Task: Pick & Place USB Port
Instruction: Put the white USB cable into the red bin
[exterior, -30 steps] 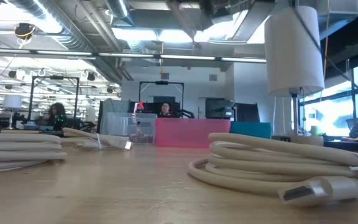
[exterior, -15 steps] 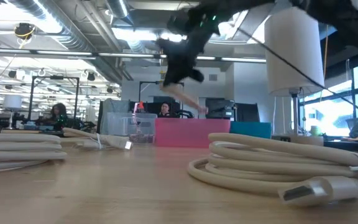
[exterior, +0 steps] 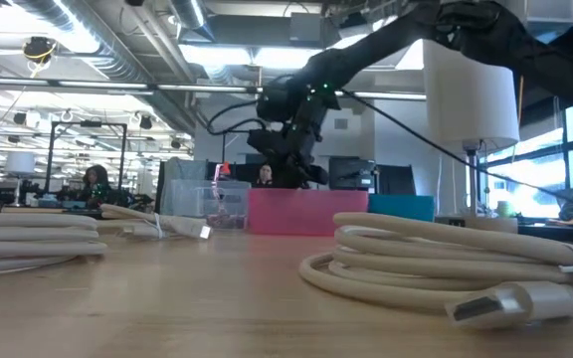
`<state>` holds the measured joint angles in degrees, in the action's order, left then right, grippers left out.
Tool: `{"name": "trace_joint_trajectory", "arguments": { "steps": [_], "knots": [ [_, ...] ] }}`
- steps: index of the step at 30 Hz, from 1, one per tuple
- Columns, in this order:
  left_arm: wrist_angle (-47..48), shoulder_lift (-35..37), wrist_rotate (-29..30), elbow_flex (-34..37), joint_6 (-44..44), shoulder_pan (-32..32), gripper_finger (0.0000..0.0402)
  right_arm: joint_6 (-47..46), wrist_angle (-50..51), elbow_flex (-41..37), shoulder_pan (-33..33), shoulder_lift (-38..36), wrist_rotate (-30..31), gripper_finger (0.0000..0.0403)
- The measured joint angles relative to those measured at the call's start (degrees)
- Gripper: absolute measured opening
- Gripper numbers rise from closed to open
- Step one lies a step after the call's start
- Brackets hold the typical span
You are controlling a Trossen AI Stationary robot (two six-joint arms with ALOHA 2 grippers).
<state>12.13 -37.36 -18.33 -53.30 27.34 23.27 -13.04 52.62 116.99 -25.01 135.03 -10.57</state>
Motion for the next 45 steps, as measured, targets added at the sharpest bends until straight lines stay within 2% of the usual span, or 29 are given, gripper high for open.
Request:
{"name": "trace_joint_trajectory", "arguments": {
  "steps": [8,13,15,22,27,35,45],
  "knots": [
    [1.98,0.00,0.00,0.01,0.43,0.00,0.0221,-0.20,0.24,-0.02,-2.87,0.41,-0.92,0.0029],
    [1.95,0.00,0.00,0.02,0.41,0.00,0.0221,-1.32,0.26,-0.02,-3.77,0.41,-4.07,0.0031],
    [1.94,-0.01,0.00,0.01,0.41,0.00,0.0221,-1.39,0.09,-0.02,-3.72,0.41,-4.05,0.0055],
    [1.91,0.00,-1.04,0.00,-0.66,0.00,0.0221,-1.70,-0.12,-0.02,-3.89,0.41,-3.37,0.0183],
    [3.71,-0.06,-2.79,0.00,-0.97,0.00,0.0221,-3.05,-0.07,-0.02,-3.39,-0.28,-3.46,0.0222],
    [14.60,-0.23,-3.32,0.02,-1.50,-0.02,0.0221,-1.48,0.00,-0.02,1.73,-7.26,-0.77,0.0209],
    [28.32,-0.82,-3.86,0.04,-4.52,-0.02,0.0221,-0.41,1.01,0.02,13.79,-21.41,0.50,0.0188]
  ]
}}
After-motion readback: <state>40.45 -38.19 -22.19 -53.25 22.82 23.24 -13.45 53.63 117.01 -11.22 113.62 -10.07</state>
